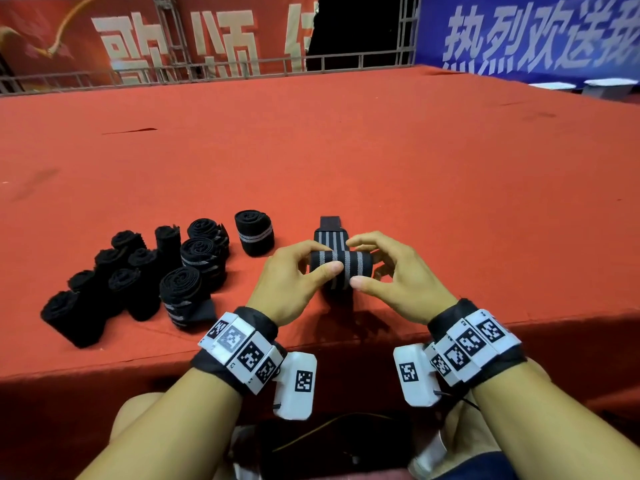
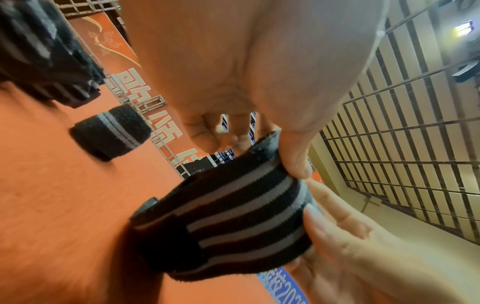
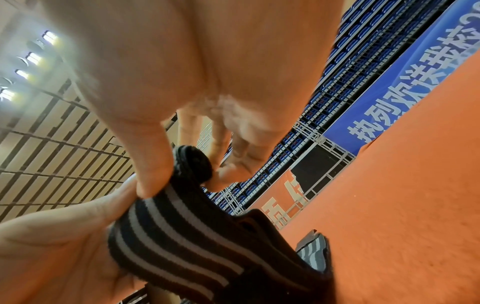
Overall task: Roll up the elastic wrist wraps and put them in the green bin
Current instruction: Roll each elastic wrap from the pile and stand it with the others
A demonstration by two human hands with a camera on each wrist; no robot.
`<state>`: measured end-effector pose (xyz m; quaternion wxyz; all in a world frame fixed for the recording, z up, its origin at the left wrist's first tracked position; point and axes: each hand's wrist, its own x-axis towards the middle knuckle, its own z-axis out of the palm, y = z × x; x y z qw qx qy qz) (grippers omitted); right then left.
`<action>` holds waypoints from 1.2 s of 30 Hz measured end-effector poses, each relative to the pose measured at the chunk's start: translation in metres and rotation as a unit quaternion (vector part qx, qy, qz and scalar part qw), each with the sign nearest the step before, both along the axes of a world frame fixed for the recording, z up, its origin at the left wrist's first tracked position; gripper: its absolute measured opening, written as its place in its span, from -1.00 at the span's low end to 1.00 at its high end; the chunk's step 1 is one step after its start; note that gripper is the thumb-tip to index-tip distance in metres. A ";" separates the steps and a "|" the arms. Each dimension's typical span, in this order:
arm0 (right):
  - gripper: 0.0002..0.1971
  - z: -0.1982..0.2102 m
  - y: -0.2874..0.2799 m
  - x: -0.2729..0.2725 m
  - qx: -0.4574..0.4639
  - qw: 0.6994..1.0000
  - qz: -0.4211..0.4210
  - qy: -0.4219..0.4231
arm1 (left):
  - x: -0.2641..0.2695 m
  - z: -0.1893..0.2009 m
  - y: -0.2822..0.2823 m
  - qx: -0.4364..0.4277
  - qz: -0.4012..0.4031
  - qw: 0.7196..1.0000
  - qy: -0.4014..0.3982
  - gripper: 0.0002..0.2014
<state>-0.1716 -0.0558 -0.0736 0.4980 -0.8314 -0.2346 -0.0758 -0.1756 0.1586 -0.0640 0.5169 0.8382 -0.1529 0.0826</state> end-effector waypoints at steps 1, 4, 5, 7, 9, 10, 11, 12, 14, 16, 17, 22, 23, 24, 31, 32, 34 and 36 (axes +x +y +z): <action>-0.62 -0.002 0.001 0.001 0.010 1.000 0.002 -0.001 | 0.002 -0.002 0.000 -0.001 0.003 1.000 0.002 -0.71; -0.77 -0.009 0.003 0.006 0.035 0.999 0.000 0.005 | 0.004 -0.009 -0.002 -0.012 0.001 1.000 0.012 -0.65; -0.80 -0.013 0.004 0.008 0.038 0.999 -0.006 0.009 | 0.005 -0.012 -0.002 -0.012 -0.003 1.000 0.018 -0.63; -0.86 -0.018 0.006 0.010 0.048 0.998 -0.016 0.022 | 0.005 -0.017 -0.001 0.000 -0.019 1.000 0.023 -0.60; -0.87 -0.023 0.007 0.012 0.057 0.998 -0.023 0.033 | 0.005 -0.022 0.001 0.020 -0.039 0.999 0.016 -0.53; -0.86 -0.025 0.007 0.013 0.056 0.997 -0.026 0.039 | 0.006 -0.024 0.002 0.026 -0.045 0.999 0.014 -0.53; -0.86 -0.028 0.006 0.015 0.056 0.997 -0.026 0.050 | 0.008 -0.026 0.002 0.026 -0.047 0.998 0.018 -0.54; -0.86 -0.031 0.006 0.016 0.058 0.996 -0.021 0.063 | 0.010 -0.027 0.003 0.021 -0.047 0.998 0.027 -0.57; -0.86 -0.034 0.006 0.016 0.062 0.995 -0.015 0.074 | 0.013 -0.029 0.004 0.009 -0.037 0.998 0.045 -0.63; -0.84 -0.035 0.006 0.014 0.065 0.995 -0.005 0.076 | 0.017 -0.033 0.005 0.008 -0.019 0.999 0.047 -0.65; -0.79 -0.037 0.006 0.014 0.064 0.995 0.003 0.079 | 0.018 -0.035 0.006 0.010 -0.012 0.999 0.045 -0.66; -0.64 -0.045 0.006 0.019 0.045 0.997 0.018 0.066 | 0.020 -0.043 0.005 0.011 -0.003 0.999 0.053 -0.69; -0.67 -0.046 0.007 0.020 0.052 0.996 0.019 0.069 | 0.020 -0.043 0.005 0.018 -0.004 0.999 0.051 -0.71; -0.70 -0.047 0.008 0.022 0.055 0.996 0.019 0.071 | 0.021 -0.044 0.005 0.023 -0.006 0.998 0.050 -0.74; -0.81 -0.060 0.009 0.034 0.071 0.991 0.022 0.114 | 0.031 -0.054 0.010 0.059 -0.035 0.995 0.079 -0.67; -0.83 -0.061 0.009 0.035 0.066 0.991 0.022 0.118 | 0.033 -0.055 0.011 0.056 -0.035 0.993 0.094 -0.70; -0.82 -0.065 0.010 0.038 0.042 0.993 0.012 0.111 | 0.038 -0.059 0.012 0.050 -0.035 0.991 0.116 -0.74; -0.77 -0.068 0.010 0.041 0.021 0.995 -0.003 0.099 | 0.043 -0.065 0.013 0.050 -0.033 0.990 0.131 -0.78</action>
